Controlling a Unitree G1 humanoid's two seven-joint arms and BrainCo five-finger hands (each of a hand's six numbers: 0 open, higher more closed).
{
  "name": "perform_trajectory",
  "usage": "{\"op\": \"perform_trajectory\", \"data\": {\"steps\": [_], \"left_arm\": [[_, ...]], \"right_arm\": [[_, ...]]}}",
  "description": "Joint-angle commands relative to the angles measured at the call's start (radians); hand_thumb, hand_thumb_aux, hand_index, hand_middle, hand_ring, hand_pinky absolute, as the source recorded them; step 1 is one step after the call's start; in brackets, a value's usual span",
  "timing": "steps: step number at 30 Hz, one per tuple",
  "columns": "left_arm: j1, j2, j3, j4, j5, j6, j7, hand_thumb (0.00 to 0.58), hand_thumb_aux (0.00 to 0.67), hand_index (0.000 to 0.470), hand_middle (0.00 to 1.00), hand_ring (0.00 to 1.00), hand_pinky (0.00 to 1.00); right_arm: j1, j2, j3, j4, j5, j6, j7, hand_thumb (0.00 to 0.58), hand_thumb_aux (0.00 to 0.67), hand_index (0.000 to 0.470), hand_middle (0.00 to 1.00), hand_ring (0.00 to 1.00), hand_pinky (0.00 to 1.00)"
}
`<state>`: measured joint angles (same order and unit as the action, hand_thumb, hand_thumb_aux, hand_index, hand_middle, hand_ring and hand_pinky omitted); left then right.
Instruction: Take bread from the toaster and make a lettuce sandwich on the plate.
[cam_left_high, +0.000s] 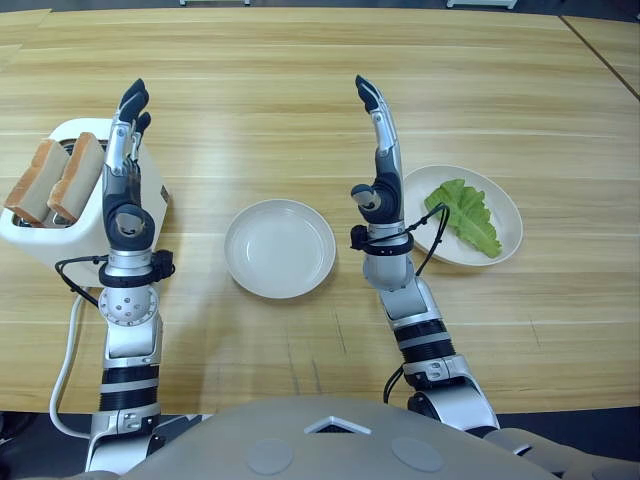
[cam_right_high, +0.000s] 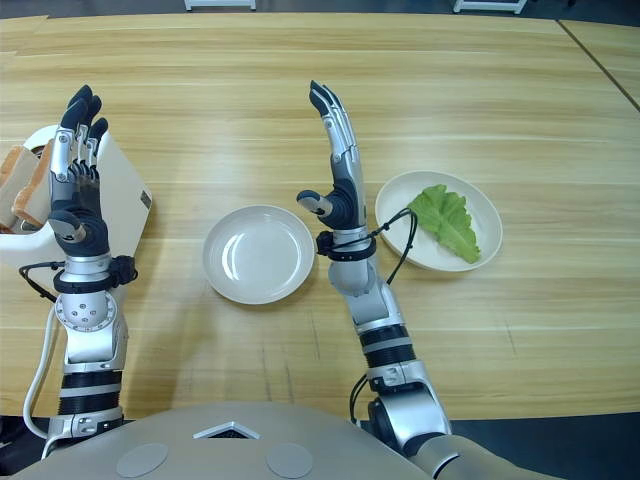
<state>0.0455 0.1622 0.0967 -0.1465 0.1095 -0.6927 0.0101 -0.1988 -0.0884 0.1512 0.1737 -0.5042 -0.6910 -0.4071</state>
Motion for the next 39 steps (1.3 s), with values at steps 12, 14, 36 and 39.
{"op": "perform_trajectory", "data": {"steps": [12,14,36,39], "left_arm": [[-0.023,0.073,0.127,-0.212,0.115,0.118,0.003,0.0,0.0,0.0,0.0,0.0,0.0],[-0.049,0.164,0.237,-0.283,0.147,0.177,-0.018,0.0,0.0,0.0,0.0,0.0,0.0],[0.185,0.84,0.439,0.449,0.744,0.074,0.237,0.0,0.0,0.0,0.0,0.0,0.0],[0.174,0.857,0.401,0.472,0.735,0.092,0.263,0.0,0.0,0.0,0.0,0.0,0.0]], "right_arm": [[0.001,-0.006,-0.004,0.001,0.0,-0.001,0.004,0.0,0.0,0.0,0.0,0.0,0.0],[0.008,-0.009,-0.009,-0.005,-0.001,0.0,0.002,0.0,0.0,0.0,0.0,0.0,0.0],[0.009,-0.003,0.002,0.006,-0.009,0.003,0.004,0.0,0.0,0.0,0.0,0.0,0.0],[0.01,-0.005,-0.001,0.005,-0.008,0.003,0.004,0.0,0.0,0.0,0.0,0.0,0.0]]}}
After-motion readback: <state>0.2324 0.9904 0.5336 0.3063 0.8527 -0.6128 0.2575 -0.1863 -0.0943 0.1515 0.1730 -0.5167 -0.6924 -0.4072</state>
